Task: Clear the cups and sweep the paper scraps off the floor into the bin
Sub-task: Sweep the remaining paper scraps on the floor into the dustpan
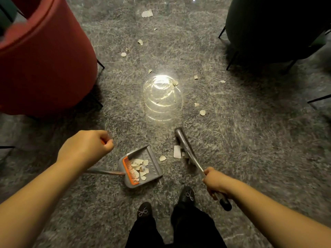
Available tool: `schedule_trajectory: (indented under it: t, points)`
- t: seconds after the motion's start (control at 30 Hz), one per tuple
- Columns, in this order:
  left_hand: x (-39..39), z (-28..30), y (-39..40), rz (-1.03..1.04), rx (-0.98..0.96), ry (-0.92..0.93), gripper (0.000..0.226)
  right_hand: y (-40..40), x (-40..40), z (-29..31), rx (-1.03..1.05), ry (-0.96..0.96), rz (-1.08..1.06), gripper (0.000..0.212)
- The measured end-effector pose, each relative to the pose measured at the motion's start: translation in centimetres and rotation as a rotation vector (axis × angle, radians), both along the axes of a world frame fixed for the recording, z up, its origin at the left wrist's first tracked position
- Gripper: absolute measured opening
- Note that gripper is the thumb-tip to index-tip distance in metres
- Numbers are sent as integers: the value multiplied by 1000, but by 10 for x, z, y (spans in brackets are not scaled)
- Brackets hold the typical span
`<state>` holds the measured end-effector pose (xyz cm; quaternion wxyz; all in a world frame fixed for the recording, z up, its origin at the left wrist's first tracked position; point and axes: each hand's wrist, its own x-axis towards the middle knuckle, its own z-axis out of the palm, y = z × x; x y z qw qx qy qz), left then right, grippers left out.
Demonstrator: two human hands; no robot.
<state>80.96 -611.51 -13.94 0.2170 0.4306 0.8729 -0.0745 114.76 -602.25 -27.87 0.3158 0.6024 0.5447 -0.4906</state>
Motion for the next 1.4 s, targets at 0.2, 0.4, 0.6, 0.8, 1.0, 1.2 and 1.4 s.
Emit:
schedule_trajectory:
  t: [0.2,0.4,0.6,0.8,1.0,1.2,1.4]
  points:
    - [-11,-9,-12,-6,46,11,15,-65,-45,-3,-9,43,43,34]
    - [-17,-18,-24,-31,112,20,16,-112,-90,6,-101,123,59,40]
    - [-16,-16,-41,-53,142,-9,17,-139,-101,36,-138,230,-148,35]
    - [-24,-12,-59,-66,152,-44,17,-144,-97,63,-94,267,-250,26]
    - [-46,-5,-83,-39,148,-65,18,-131,-92,82,-50,241,-303,31]
    - [-66,-1,-94,12,162,-49,16,-113,-94,71,8,192,-263,28]
    - [-69,-12,-94,8,154,11,16,-103,-107,34,29,154,-79,10]
